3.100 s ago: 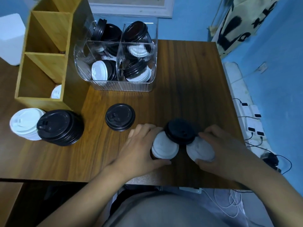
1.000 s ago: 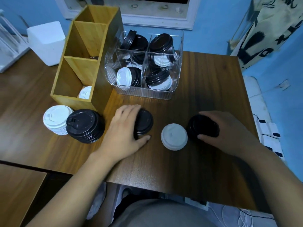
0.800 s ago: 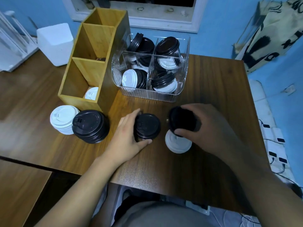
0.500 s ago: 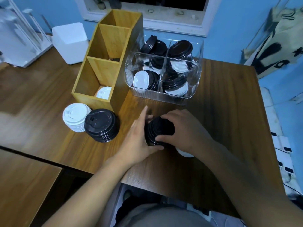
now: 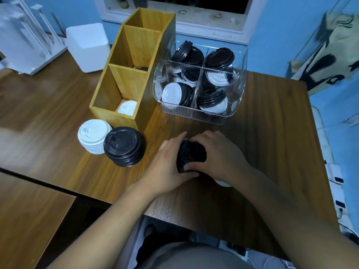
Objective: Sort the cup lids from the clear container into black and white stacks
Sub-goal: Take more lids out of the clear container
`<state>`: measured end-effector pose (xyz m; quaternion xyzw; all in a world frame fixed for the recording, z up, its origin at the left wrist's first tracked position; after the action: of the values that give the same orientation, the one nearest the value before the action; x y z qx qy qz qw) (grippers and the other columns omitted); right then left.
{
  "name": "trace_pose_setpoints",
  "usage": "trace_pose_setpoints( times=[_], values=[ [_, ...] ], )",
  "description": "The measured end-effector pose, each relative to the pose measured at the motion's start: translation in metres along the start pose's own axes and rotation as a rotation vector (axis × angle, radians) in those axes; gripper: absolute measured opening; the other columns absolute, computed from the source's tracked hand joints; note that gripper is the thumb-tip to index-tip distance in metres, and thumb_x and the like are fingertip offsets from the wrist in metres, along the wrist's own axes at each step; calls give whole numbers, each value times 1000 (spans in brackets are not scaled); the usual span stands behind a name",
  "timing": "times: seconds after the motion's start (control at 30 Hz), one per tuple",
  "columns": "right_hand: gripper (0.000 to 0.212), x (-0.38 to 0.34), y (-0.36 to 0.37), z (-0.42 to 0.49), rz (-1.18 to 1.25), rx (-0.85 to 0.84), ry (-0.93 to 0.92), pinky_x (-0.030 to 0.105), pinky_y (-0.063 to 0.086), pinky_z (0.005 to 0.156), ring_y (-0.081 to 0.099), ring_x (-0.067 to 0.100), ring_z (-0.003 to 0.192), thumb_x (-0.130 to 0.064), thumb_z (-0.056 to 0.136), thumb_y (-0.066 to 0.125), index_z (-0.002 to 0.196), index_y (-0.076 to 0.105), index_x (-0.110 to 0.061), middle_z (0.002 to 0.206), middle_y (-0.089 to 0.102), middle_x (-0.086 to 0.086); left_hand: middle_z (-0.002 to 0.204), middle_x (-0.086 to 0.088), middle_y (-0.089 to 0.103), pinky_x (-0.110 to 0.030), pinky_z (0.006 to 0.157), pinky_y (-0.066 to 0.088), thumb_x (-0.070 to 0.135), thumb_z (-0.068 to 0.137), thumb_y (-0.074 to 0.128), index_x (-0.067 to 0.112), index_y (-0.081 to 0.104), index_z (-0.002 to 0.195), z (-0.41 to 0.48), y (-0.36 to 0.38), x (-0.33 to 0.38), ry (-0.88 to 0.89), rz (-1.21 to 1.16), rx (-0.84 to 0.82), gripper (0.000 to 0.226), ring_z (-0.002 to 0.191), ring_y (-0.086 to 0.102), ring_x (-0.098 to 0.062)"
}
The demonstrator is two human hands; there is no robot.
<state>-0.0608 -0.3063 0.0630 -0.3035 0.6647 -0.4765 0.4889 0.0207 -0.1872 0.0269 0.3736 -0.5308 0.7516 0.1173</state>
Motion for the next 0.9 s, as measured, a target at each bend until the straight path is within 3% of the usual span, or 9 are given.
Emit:
trace_pose_setpoints(
  times=[0.1,0.2,0.43,0.57,0.67,0.8,0.9],
  values=[
    [74,21,-7,-26,90,50,-3,36,38,103,33,1,130,-81,78,54,140,43,-42,144,44,-21,140,5,52,-27,108,40,57,72,86,17,40,152,1,-2,7,40,38,9,101,126,46,-10],
    [71,49,-7,-68,65,49,24,34,33,108,23,-3,135,-70,78,65,140,42,-45,147,36,-25,141,7,51,-28,111,39,56,72,86,19,42,151,1,2,10,58,45,-22,98,130,45,-11],
    [68,93,-10,-92,108,124,138,31,31,111,24,2,139,-51,83,73,143,44,-39,149,35,-24,148,9,47,-11,113,23,55,73,87,21,40,154,22,26,26,93,35,-127,99,137,38,-7],
    [70,103,-12,-92,99,121,177,28,28,112,22,2,140,-52,83,73,144,42,-39,153,34,-20,148,7,48,-12,115,23,53,71,89,19,42,153,39,31,30,116,51,-148,100,138,39,-9],
    [72,104,-16,-91,109,126,178,38,34,115,22,4,141,-55,81,73,144,42,-38,154,33,-19,148,3,48,-22,119,28,55,71,88,15,43,153,44,31,34,148,71,-143,102,140,38,-12],
    [71,94,-32,-83,81,185,152,41,35,114,28,6,140,-72,80,52,142,44,-38,151,37,-17,151,3,45,-20,120,23,61,73,83,15,38,155,44,21,41,196,149,-136,104,144,33,-11],
    [53,77,-54,-65,77,248,80,39,38,112,35,6,136,-58,89,58,136,54,-34,145,47,-14,148,4,47,-27,121,28,64,79,78,16,44,151,47,-5,50,231,196,-85,93,143,36,-12]
  ],
)
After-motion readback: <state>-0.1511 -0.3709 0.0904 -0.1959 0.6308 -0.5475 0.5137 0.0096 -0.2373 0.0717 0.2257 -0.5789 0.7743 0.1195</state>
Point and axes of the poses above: each hand's wrist, its own z-axis towards the middle knuckle, its own y-axis out of the palm, x = y × z, the point moved 7 cm from there along z, towards the middle knuckle
